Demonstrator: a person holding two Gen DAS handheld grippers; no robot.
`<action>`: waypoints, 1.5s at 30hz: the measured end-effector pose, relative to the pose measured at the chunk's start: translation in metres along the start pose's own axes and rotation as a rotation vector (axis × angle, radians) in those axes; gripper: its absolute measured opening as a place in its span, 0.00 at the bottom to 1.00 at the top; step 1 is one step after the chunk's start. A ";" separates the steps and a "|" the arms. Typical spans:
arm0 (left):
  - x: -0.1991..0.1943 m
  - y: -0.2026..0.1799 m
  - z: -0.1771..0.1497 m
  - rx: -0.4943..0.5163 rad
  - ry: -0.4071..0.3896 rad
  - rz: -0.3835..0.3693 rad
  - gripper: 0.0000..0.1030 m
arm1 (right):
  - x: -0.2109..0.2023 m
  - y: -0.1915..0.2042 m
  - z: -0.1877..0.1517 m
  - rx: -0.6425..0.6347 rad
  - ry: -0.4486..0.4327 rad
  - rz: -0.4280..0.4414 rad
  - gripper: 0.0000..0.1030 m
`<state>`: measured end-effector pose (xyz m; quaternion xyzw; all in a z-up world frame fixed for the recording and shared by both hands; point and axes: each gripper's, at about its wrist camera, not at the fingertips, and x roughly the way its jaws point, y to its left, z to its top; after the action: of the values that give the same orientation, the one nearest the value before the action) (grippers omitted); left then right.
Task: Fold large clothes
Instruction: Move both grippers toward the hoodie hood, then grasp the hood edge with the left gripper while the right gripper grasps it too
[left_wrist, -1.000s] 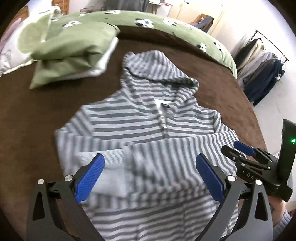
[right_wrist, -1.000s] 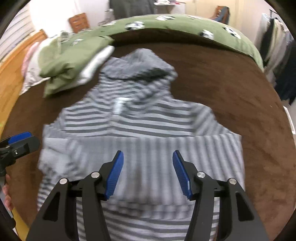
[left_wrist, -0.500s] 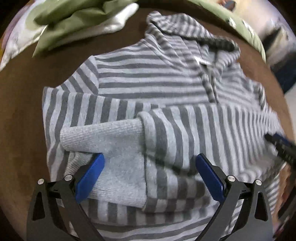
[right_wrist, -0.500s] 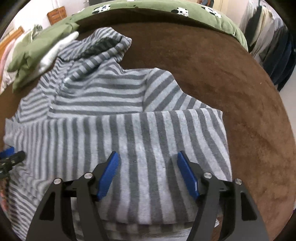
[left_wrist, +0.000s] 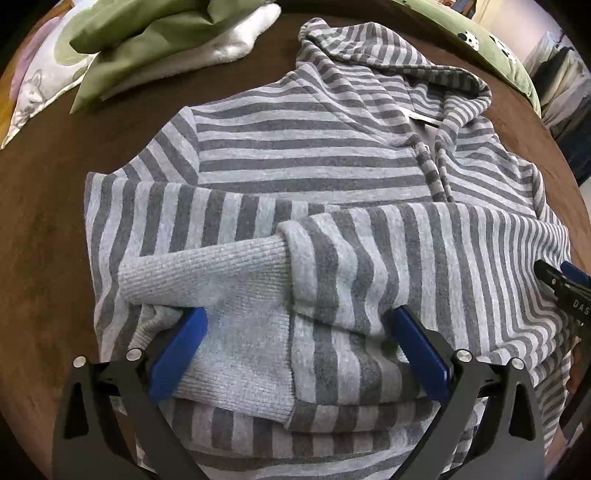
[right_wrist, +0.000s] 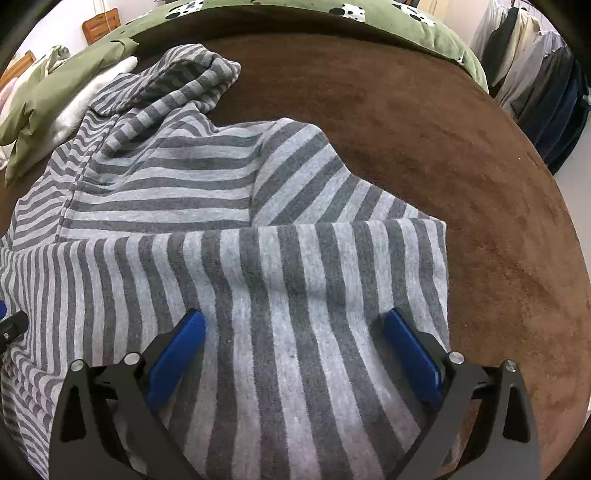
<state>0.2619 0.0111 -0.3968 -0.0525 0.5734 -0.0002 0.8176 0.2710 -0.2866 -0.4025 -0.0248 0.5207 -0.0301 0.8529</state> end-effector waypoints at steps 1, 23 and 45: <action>-0.001 -0.002 0.000 0.001 0.005 -0.002 0.95 | 0.000 0.000 0.001 0.000 0.004 -0.001 0.93; -0.029 -0.058 0.156 0.100 0.004 -0.020 0.94 | -0.064 0.030 0.178 -0.309 -0.136 0.251 0.93; 0.129 -0.045 0.347 0.084 0.078 -0.178 0.94 | 0.143 0.108 0.332 -0.397 0.063 0.403 0.81</action>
<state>0.6343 -0.0120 -0.3967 -0.0688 0.5972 -0.0991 0.7930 0.6344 -0.1867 -0.3850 -0.0865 0.5371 0.2418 0.8035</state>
